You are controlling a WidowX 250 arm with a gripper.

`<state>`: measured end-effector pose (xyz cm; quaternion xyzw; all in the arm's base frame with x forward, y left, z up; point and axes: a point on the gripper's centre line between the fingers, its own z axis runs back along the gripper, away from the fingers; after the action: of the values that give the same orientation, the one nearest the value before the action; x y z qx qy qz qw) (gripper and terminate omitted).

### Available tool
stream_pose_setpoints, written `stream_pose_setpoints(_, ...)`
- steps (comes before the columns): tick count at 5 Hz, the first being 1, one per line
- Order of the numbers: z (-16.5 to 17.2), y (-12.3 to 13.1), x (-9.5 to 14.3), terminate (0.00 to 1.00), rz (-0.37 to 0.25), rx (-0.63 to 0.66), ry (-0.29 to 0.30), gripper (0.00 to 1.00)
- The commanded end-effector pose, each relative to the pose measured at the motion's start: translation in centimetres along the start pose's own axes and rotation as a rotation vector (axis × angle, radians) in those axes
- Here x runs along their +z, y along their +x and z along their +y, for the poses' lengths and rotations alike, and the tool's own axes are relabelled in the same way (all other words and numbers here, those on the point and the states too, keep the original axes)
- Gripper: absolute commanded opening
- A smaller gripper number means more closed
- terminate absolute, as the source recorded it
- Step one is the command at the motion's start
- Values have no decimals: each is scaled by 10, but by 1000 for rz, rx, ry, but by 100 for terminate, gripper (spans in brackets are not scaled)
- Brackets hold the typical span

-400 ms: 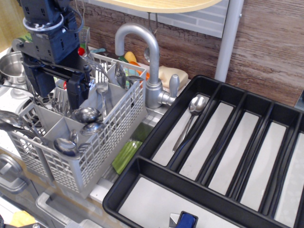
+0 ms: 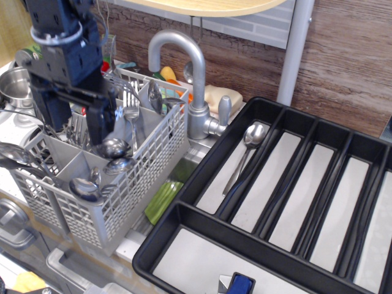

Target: Put small spoon from basket to tray

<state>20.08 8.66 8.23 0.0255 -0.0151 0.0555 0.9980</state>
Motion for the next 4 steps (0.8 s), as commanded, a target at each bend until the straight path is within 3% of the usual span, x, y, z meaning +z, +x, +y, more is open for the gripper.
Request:
stream_pose_setpoints(1,4,-2,-14,0,-41,83,8,100)
stream_pose_setpoints(2,5,-3,-23,0,-42,119,28,100)
stream_pose_setpoints(4,7,-1,-38,0,-48,124,7,100)
